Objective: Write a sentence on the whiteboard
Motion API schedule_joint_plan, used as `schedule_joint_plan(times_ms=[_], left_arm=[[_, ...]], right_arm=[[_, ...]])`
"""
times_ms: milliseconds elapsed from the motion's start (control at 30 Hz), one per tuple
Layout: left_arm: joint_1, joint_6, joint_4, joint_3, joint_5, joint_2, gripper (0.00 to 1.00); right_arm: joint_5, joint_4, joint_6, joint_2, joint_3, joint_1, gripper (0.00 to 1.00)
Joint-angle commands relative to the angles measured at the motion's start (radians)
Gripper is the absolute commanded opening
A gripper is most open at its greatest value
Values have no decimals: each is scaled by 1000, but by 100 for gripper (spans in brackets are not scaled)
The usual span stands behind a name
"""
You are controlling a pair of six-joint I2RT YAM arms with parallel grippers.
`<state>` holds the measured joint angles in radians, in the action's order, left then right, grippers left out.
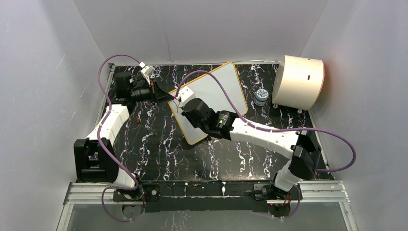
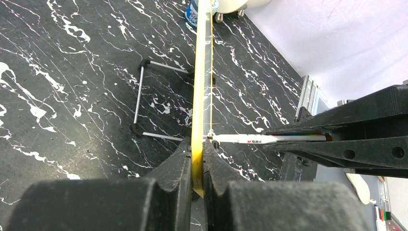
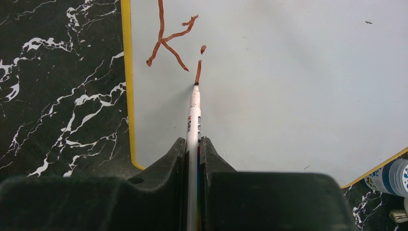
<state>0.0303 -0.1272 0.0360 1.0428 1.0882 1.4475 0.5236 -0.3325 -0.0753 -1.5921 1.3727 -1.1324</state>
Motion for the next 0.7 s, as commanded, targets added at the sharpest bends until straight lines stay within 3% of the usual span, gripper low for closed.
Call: schedule_joint_plan(times_ms=[0, 667], left_arm=[[42, 66, -111, -21, 12, 19, 0], [42, 66, -111, -21, 12, 17, 0]], right_arm=[[24, 95, 0, 54, -7, 6, 0], [87, 165, 15, 55, -18, 12, 0]])
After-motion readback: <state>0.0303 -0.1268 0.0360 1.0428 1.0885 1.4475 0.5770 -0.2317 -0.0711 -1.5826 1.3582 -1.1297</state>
